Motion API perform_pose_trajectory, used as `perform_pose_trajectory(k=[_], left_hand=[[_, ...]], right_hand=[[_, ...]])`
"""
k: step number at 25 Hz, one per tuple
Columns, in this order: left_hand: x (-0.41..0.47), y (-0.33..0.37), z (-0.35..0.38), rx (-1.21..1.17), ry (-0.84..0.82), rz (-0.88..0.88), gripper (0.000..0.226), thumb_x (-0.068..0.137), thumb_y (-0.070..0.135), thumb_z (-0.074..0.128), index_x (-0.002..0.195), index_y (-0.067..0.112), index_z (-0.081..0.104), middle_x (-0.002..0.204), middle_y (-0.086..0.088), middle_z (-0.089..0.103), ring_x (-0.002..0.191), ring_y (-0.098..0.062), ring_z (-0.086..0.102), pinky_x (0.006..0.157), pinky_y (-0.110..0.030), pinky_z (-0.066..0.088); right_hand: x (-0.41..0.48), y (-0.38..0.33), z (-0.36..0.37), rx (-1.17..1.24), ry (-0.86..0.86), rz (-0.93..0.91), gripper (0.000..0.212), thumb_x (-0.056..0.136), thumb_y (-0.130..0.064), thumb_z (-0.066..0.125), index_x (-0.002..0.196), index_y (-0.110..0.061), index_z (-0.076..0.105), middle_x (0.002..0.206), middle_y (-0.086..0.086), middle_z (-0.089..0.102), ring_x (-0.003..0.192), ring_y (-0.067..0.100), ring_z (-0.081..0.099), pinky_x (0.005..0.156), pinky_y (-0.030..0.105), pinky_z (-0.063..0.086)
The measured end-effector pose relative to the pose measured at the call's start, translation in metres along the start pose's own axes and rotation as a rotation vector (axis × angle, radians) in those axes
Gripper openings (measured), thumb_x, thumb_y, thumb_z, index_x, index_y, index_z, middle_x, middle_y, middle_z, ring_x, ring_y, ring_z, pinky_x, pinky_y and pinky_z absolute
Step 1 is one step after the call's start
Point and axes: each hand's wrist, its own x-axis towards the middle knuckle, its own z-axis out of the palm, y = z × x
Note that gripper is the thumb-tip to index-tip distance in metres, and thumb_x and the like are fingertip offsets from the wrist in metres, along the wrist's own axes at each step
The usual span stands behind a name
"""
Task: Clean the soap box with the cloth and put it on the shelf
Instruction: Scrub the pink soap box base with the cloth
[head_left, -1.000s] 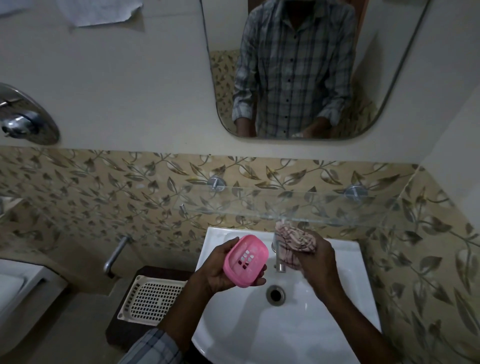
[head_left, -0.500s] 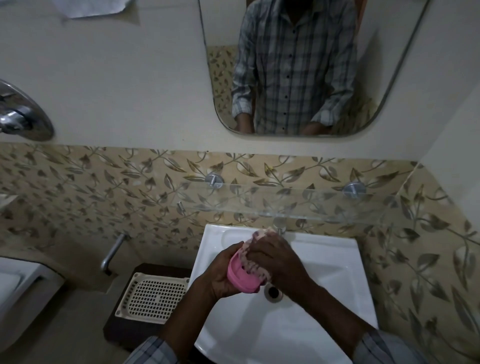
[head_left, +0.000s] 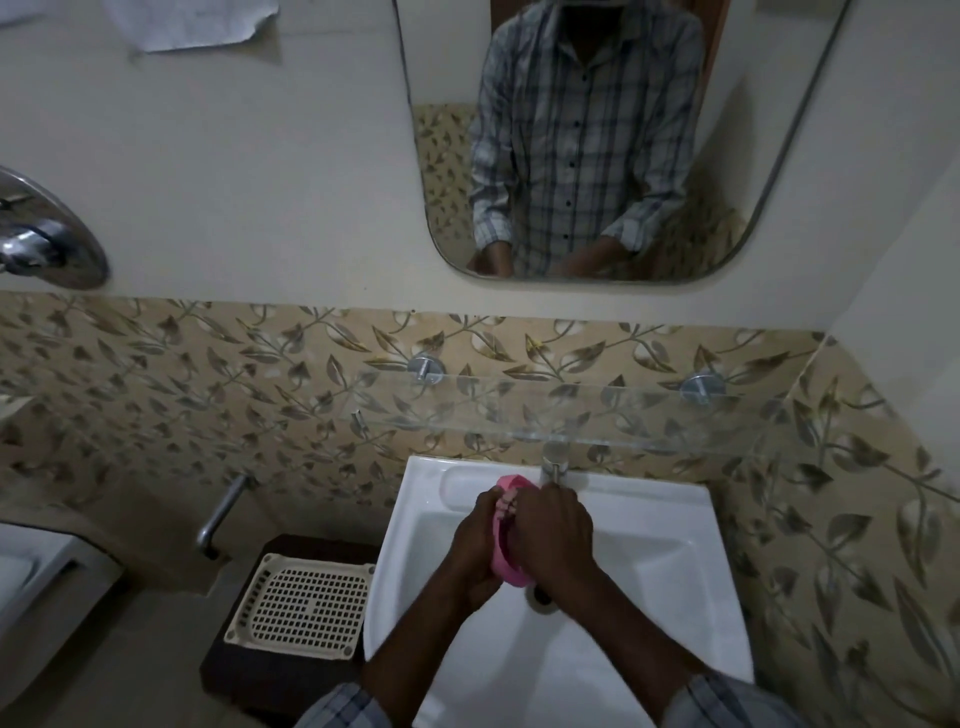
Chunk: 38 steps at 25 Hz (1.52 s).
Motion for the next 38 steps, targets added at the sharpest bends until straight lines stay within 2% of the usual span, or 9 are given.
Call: perform_pose_trajectory(k=[3, 6, 13, 17, 22, 26, 28, 32, 38], left_hand=[[0.000, 0.000, -0.011, 0.047, 0.042, 0.108, 0.051, 0.101, 0.049, 0.040, 0.122, 0.010, 0.065, 0.107, -0.015, 0.077, 0.099, -0.028, 0.074, 0.079, -0.040, 0.062], [-0.002, 0.011, -0.019, 0.025, -0.038, 0.101, 0.053, 0.095, 0.051, 0.047, 0.122, 0.009, 0.067, 0.114, -0.022, 0.068, 0.105, -0.035, 0.064, 0.092, -0.050, 0.051], [-0.003, 0.022, -0.015, -0.081, -0.084, -0.064, 0.052, 0.089, 0.044, 0.055, 0.109, 0.000, 0.073, 0.103, -0.021, 0.072, 0.091, -0.032, 0.071, 0.080, -0.041, 0.059], [-0.001, 0.016, -0.013, -0.099, -0.019, -0.030, 0.056, 0.093, 0.044, 0.050, 0.123, -0.001, 0.065, 0.109, -0.024, 0.069, 0.098, -0.034, 0.066, 0.088, -0.045, 0.053], [0.000, 0.014, -0.015, -0.045, -0.006, -0.021, 0.050, 0.098, 0.046, 0.046, 0.119, 0.004, 0.064, 0.107, -0.022, 0.072, 0.100, -0.035, 0.066, 0.084, -0.046, 0.057], [0.006, 0.021, -0.005, -0.027, 0.058, 0.021, 0.054, 0.099, 0.043, 0.047, 0.125, -0.001, 0.061, 0.099, -0.020, 0.071, 0.091, -0.032, 0.067, 0.077, -0.041, 0.057], [0.010, 0.029, -0.008, 0.002, 0.053, 0.014, 0.052, 0.098, 0.044, 0.049, 0.124, 0.001, 0.061, 0.098, -0.019, 0.070, 0.089, -0.031, 0.067, 0.074, -0.039, 0.058], [0.002, 0.028, -0.022, 0.117, -0.154, -0.257, 0.048, 0.089, 0.044, 0.057, 0.108, 0.002, 0.072, 0.094, -0.020, 0.072, 0.086, -0.031, 0.064, 0.079, -0.041, 0.055], [0.014, 0.036, -0.021, -0.018, -0.109, -0.172, 0.049, 0.072, 0.042, 0.071, 0.103, 0.004, 0.070, 0.084, -0.019, 0.073, 0.074, -0.031, 0.073, 0.070, -0.039, 0.061]], right_hand=[[0.011, 0.023, -0.018, 0.688, -0.378, 0.269, 0.019, 0.084, -0.016, 0.063, 0.096, -0.002, 0.068, 0.094, 0.014, 0.073, 0.087, 0.027, 0.073, 0.082, 0.039, 0.060], [0.019, 0.052, -0.037, 1.135, -0.161, 0.402, 0.011, 0.080, -0.004, 0.066, 0.086, -0.007, 0.076, 0.083, 0.016, 0.077, 0.075, 0.027, 0.075, 0.076, 0.043, 0.062], [-0.017, 0.041, 0.018, 0.405, 0.310, -0.735, 0.037, 0.067, -0.005, 0.066, 0.102, -0.005, 0.077, 0.105, 0.014, 0.075, 0.100, 0.028, 0.063, 0.095, 0.043, 0.046], [-0.014, 0.039, 0.031, 0.418, 0.328, -0.518, 0.048, 0.051, 0.002, 0.063, 0.096, -0.006, 0.078, 0.087, 0.012, 0.072, 0.086, 0.029, 0.056, 0.074, 0.045, 0.051], [-0.012, 0.052, 0.008, 0.167, 0.419, -0.739, 0.031, 0.055, -0.010, 0.087, 0.085, -0.016, 0.082, 0.084, 0.007, 0.075, 0.090, 0.029, 0.066, 0.096, 0.054, 0.049], [-0.031, 0.002, 0.034, 0.533, 0.206, -0.104, 0.045, 0.060, 0.008, 0.061, 0.101, -0.006, 0.074, 0.092, 0.014, 0.071, 0.090, 0.040, 0.064, 0.079, 0.049, 0.056], [-0.037, 0.009, 0.046, 0.578, 0.209, -0.294, 0.043, 0.065, 0.006, 0.060, 0.105, -0.004, 0.074, 0.097, 0.015, 0.072, 0.095, 0.038, 0.064, 0.087, 0.047, 0.048], [0.014, 0.093, 0.003, -0.045, 0.435, -1.077, 0.021, 0.093, -0.011, 0.059, 0.098, -0.013, 0.080, 0.105, 0.007, 0.077, 0.106, 0.026, 0.069, 0.102, 0.050, 0.035], [-0.012, 0.056, 0.050, 0.387, 0.341, -0.824, 0.034, 0.080, -0.011, 0.066, 0.113, -0.012, 0.070, 0.106, 0.009, 0.075, 0.098, 0.023, 0.064, 0.086, 0.036, 0.052]])
